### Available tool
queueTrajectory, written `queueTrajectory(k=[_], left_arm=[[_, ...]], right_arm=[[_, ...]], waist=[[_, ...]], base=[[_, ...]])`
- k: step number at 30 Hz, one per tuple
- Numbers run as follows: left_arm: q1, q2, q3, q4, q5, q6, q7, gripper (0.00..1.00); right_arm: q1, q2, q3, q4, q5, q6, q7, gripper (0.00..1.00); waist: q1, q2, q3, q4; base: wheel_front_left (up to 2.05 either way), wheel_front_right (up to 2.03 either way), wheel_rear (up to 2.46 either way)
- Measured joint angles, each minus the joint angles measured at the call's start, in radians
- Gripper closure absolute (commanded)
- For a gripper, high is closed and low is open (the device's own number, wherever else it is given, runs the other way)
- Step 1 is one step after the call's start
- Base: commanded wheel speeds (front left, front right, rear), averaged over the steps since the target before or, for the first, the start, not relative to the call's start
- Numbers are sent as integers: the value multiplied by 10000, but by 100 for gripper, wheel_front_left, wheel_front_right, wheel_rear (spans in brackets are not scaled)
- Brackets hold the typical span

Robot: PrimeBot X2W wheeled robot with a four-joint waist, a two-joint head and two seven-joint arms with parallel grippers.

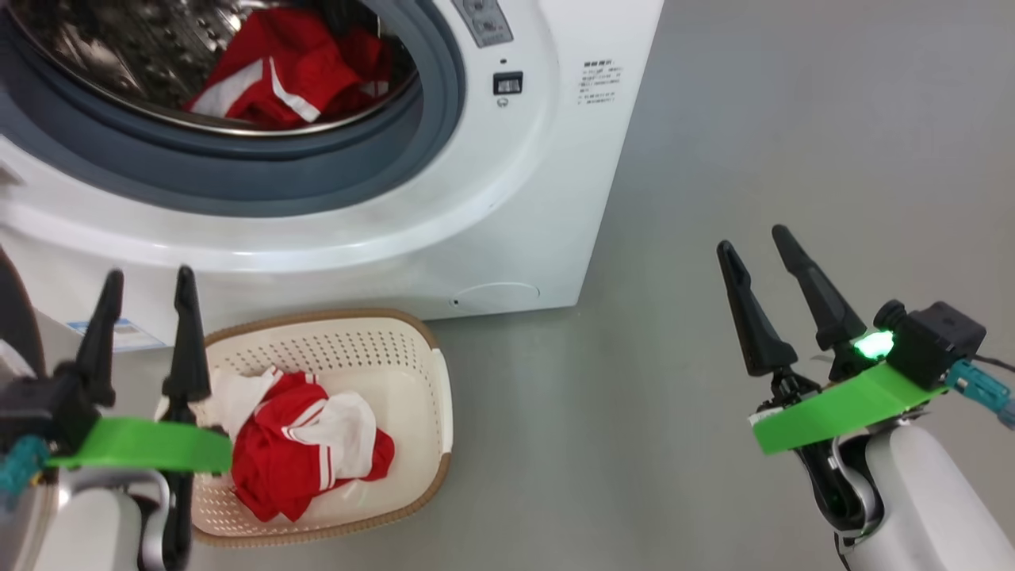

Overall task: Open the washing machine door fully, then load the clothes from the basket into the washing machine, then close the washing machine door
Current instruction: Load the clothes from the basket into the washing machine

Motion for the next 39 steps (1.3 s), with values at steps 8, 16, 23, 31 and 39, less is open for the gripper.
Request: queueTrajectory(k=[8, 16, 23, 31, 39], left_arm=[[1185, -236, 251, -784, 94, 134, 0, 0], [2171, -495, 506, -1312, 336, 205, 0, 0], [2616, -685, 686, -1620, 499, 205, 0, 0], [2703, -959, 771, -1661, 604, 140, 0, 0], [2711, -1127, 909, -1678, 709, 0, 0, 0]], right_arm=[[324, -44, -13, 73, 4, 0, -2, 0], [746, -100, -35, 165, 36, 0, 0, 0], [901, -111, -33, 171, 71, 0, 0, 0], [941, -228, 31, 174, 98, 0, 0, 0], [941, -280, 115, 203, 102, 0, 0, 0]], waist=[[0, 0, -506, 117], [0, 0, -936, 174], [0, 1, -1201, 216], [0, 1, -1245, 300], [0, 0, -1267, 307]], base=[[0, 0, 0], [0, 0, 0], [0, 0, 0], [0, 0, 0], [0, 0, 0]])
